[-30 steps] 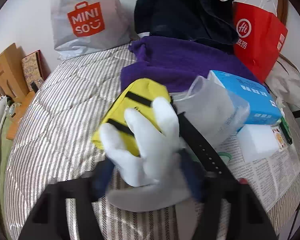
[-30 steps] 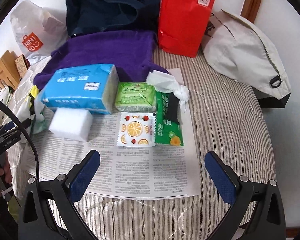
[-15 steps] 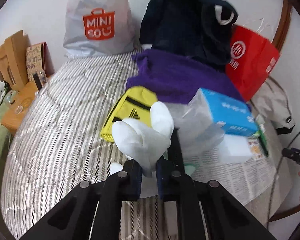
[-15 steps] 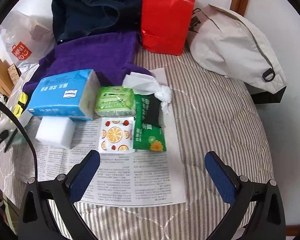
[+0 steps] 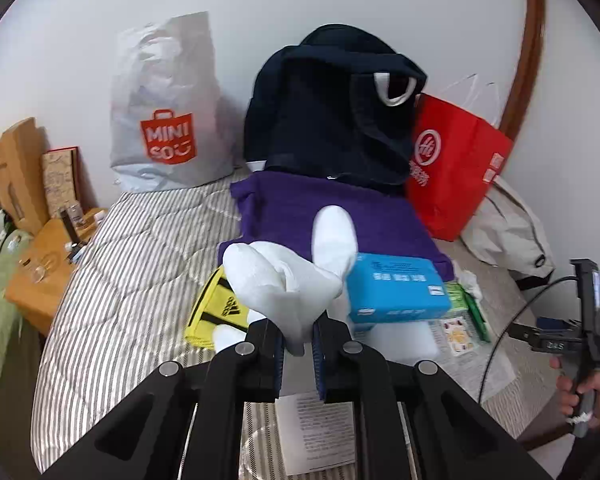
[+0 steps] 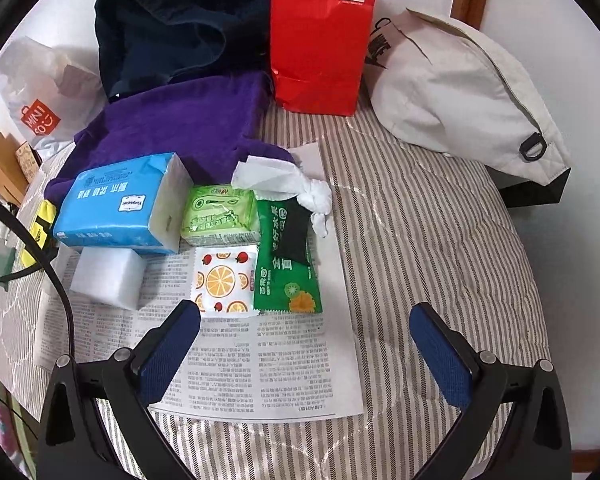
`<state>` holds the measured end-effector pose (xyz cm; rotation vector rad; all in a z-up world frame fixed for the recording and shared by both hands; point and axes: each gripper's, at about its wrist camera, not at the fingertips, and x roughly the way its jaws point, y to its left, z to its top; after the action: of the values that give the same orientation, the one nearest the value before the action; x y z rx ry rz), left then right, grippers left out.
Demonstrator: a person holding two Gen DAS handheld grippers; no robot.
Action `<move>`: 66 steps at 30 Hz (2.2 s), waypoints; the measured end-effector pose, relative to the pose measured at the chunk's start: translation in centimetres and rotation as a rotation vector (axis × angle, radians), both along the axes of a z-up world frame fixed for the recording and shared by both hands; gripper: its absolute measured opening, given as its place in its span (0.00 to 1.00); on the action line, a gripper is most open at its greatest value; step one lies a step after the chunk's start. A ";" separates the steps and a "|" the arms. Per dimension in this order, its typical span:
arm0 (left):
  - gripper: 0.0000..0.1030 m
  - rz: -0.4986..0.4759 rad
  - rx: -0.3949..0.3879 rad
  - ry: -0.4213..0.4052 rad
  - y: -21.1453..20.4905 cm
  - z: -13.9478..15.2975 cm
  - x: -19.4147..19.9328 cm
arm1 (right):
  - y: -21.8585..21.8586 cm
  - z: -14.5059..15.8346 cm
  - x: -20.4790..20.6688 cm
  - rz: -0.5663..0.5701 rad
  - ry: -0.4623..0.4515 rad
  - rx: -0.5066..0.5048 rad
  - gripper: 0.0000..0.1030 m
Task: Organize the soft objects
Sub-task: 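Lift the glove with the left gripper while the right gripper grasps the white tissue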
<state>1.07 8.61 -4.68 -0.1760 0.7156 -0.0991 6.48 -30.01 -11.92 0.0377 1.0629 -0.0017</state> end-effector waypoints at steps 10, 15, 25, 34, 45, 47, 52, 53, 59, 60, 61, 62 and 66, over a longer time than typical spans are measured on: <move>0.11 0.020 -0.011 -0.017 0.2 1.4 0.4 | -1.0 -1.1 3.4 -0.008 -0.012 0.016 0.96; 0.12 0.000 0.001 0.023 -0.5 0.2 2.2 | -0.7 -2.6 5.1 0.010 -0.006 0.029 0.90; 0.12 0.000 -0.015 0.078 -0.4 -1.9 4.1 | -0.1 -5.4 10.1 0.032 0.017 0.044 0.87; 0.12 -0.002 -0.023 0.128 -0.6 -3.7 5.2 | 1.0 -6.4 12.1 0.138 -0.009 0.082 0.50; 0.12 -0.014 -0.037 0.131 -0.7 -4.3 5.4 | 0.7 -4.4 10.3 0.189 -0.056 0.097 0.22; 0.12 -0.012 -0.036 0.128 -0.6 -4.1 5.4 | 0.4 -3.7 9.8 0.179 -0.065 0.118 0.22; 0.12 -0.012 -0.027 0.112 -0.1 -3.3 5.4 | 0.2 -2.1 9.2 0.169 -0.087 0.144 0.22; 0.12 -0.011 -0.019 0.106 0.0 -3.0 5.4 | 0.2 -1.8 9.2 0.167 -0.088 0.140 0.22; 0.12 -0.013 -0.017 0.087 0.7 -1.7 6.0 | 1.2 0.2 9.2 0.170 -0.117 0.140 0.22; 0.12 -0.013 -0.017 0.083 0.8 -1.4 6.2 | 1.3 0.5 9.2 0.172 -0.123 0.145 0.22; 0.12 -0.017 -0.016 0.075 0.9 -1.1 6.3 | 1.5 0.8 9.2 0.172 -0.128 0.149 0.22; 0.12 -0.018 -0.016 0.070 0.9 -0.9 6.4 | 1.8 1.1 9.3 0.174 -0.133 0.154 0.22; 0.12 -0.026 -0.021 0.056 1.1 0.1 7.4 | 2.8 2.1 9.7 0.178 -0.153 0.160 0.22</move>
<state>8.46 9.72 -4.61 -0.1901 0.7730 -0.1271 16.21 -27.22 -9.78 0.0871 0.9085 0.2438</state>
